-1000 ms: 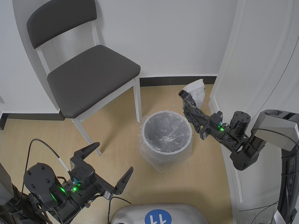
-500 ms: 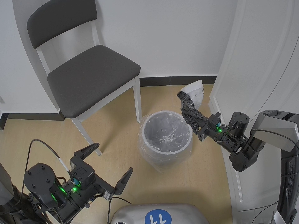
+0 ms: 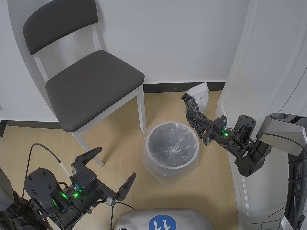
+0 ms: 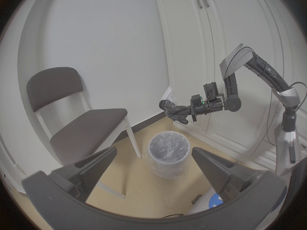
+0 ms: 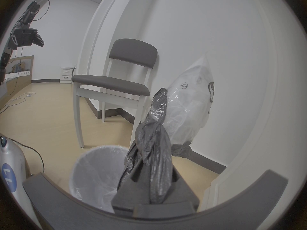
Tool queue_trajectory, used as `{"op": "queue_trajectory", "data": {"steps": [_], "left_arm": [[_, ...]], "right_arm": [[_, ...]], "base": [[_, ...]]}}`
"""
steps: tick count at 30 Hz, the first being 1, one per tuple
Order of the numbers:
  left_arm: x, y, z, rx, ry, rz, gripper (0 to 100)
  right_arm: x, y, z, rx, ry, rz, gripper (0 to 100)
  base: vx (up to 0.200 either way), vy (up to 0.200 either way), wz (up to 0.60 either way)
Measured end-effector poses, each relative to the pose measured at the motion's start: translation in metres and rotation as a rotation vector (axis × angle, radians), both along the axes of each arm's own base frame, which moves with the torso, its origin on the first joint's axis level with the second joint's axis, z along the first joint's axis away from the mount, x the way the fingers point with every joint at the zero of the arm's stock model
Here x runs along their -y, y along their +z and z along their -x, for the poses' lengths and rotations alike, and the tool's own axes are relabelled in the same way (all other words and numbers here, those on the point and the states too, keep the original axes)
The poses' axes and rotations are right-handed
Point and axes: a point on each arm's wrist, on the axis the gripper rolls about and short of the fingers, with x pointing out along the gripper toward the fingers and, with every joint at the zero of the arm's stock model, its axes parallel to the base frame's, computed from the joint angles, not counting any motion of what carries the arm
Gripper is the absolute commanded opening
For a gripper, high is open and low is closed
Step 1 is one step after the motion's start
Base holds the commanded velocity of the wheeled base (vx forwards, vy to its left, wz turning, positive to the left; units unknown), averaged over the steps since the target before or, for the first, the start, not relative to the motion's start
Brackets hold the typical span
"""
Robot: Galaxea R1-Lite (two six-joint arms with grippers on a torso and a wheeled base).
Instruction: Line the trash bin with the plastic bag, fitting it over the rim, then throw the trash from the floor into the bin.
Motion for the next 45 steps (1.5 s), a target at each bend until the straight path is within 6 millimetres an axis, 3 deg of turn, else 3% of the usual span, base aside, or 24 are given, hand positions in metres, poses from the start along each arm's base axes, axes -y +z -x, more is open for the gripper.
{"op": "queue_trajectory", "data": {"steps": [8,17,26,38,45], "left_arm": [[0.000,0.000,0.001,-0.001,-0.001,-0.001,100],[-0.004,0.004,-0.005,0.015,0.028,0.012,100],[-0.006,0.009,-0.008,0.036,0.045,0.031,100],[-0.012,0.022,-0.012,0.084,0.077,0.077,100],[-0.016,0.031,-0.013,0.113,0.092,0.105,100]], "right_arm": [[-0.001,-0.007,0.002,-0.022,0.006,0.011,0],[-0.034,-0.004,0.001,0.002,0.086,0.040,0],[-0.045,-0.017,-0.020,0.049,0.156,0.479,0],[-0.030,-0.031,-0.035,0.122,0.379,1.114,0],[-0.021,-0.016,-0.042,0.036,0.491,1.320,0]], "base": [[0.000,0.000,0.00],[0.000,0.000,0.00],[0.000,0.000,0.00],[0.000,0.000,0.00],[0.000,0.000,0.00]]}}
